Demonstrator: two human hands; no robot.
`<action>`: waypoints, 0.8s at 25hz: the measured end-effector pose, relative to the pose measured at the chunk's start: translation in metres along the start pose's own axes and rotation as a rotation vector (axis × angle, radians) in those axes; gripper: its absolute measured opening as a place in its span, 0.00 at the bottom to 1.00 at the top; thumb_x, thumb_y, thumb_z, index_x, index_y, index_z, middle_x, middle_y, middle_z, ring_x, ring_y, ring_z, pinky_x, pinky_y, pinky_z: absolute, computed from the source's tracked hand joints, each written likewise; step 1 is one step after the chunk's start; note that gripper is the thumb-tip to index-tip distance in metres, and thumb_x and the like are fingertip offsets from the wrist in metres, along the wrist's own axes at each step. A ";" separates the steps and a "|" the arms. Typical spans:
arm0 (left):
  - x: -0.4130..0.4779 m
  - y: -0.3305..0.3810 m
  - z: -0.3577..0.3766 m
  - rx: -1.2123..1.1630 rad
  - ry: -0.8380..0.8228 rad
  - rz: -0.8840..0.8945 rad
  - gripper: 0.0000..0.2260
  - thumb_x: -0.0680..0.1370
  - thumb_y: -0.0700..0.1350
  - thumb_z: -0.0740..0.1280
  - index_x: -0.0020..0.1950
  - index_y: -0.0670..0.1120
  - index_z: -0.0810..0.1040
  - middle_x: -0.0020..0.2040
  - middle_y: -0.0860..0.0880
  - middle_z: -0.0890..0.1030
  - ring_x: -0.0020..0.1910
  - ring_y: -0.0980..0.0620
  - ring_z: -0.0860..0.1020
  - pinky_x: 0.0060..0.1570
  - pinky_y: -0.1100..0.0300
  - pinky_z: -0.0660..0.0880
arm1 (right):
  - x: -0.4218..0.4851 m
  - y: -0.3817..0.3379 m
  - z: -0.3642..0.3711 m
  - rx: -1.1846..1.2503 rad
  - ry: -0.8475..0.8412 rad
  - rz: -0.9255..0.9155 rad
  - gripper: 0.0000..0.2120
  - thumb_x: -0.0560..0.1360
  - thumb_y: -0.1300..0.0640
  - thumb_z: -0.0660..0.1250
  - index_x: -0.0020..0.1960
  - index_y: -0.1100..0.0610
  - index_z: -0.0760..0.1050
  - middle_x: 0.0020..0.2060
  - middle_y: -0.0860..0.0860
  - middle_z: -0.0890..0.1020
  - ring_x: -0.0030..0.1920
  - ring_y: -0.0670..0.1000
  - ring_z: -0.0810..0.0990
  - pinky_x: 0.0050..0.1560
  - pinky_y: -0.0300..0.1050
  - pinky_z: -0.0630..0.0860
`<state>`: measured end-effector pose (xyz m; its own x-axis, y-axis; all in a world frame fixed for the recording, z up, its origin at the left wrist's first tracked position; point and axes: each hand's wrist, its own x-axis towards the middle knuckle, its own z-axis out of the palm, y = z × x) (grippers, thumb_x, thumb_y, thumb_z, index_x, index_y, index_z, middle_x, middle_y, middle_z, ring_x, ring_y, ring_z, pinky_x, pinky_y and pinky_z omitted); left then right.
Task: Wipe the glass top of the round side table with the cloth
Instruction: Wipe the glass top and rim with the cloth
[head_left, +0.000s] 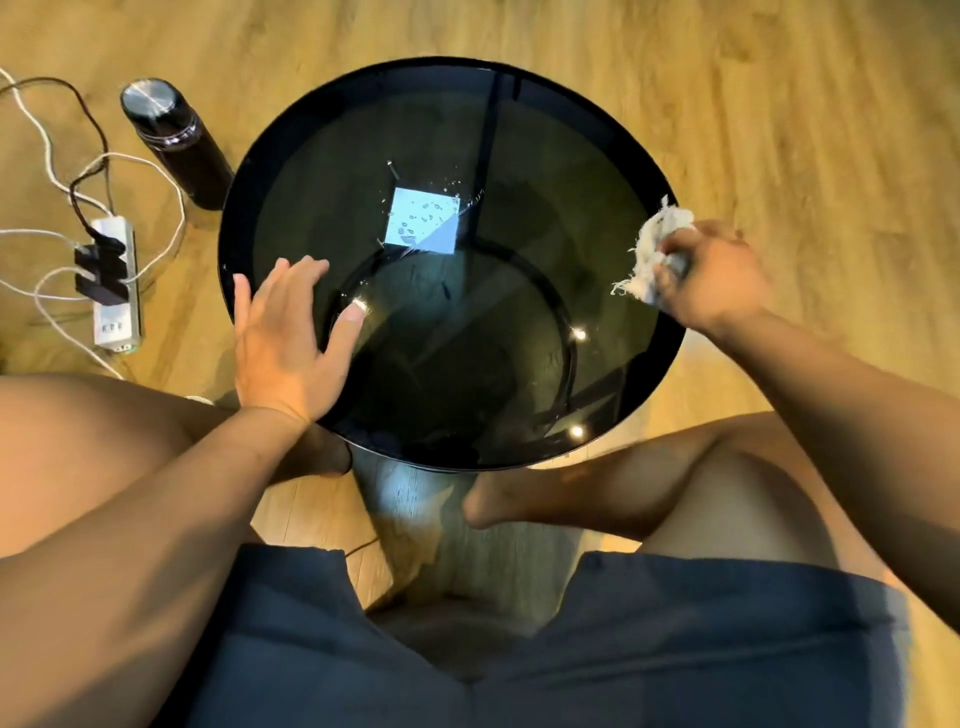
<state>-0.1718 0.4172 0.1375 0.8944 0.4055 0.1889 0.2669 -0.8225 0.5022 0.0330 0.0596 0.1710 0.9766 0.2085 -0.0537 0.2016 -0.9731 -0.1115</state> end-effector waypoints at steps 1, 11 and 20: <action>0.000 0.000 0.000 -0.006 -0.001 -0.001 0.25 0.79 0.58 0.55 0.69 0.44 0.70 0.70 0.42 0.74 0.75 0.42 0.65 0.78 0.43 0.46 | -0.025 -0.017 0.004 0.011 0.033 0.018 0.22 0.71 0.42 0.55 0.58 0.48 0.78 0.64 0.57 0.76 0.60 0.66 0.74 0.61 0.55 0.71; 0.000 0.002 -0.005 -0.141 0.035 -0.053 0.27 0.77 0.58 0.55 0.71 0.44 0.68 0.73 0.42 0.70 0.77 0.43 0.60 0.77 0.40 0.43 | -0.181 -0.156 0.026 0.211 -0.121 -0.634 0.12 0.71 0.46 0.68 0.54 0.44 0.81 0.62 0.50 0.77 0.56 0.58 0.73 0.54 0.55 0.74; 0.014 -0.007 -0.004 -0.164 0.068 -0.107 0.24 0.79 0.55 0.56 0.73 0.46 0.66 0.77 0.44 0.65 0.79 0.45 0.57 0.78 0.46 0.44 | -0.065 -0.058 0.009 0.171 0.113 0.048 0.18 0.75 0.49 0.63 0.64 0.46 0.69 0.57 0.57 0.80 0.56 0.65 0.77 0.56 0.55 0.75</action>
<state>-0.1622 0.4302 0.1397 0.8364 0.5176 0.1804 0.2921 -0.6993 0.6524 -0.0424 0.1037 0.1725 0.9889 0.1409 0.0471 0.1485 -0.9487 -0.2790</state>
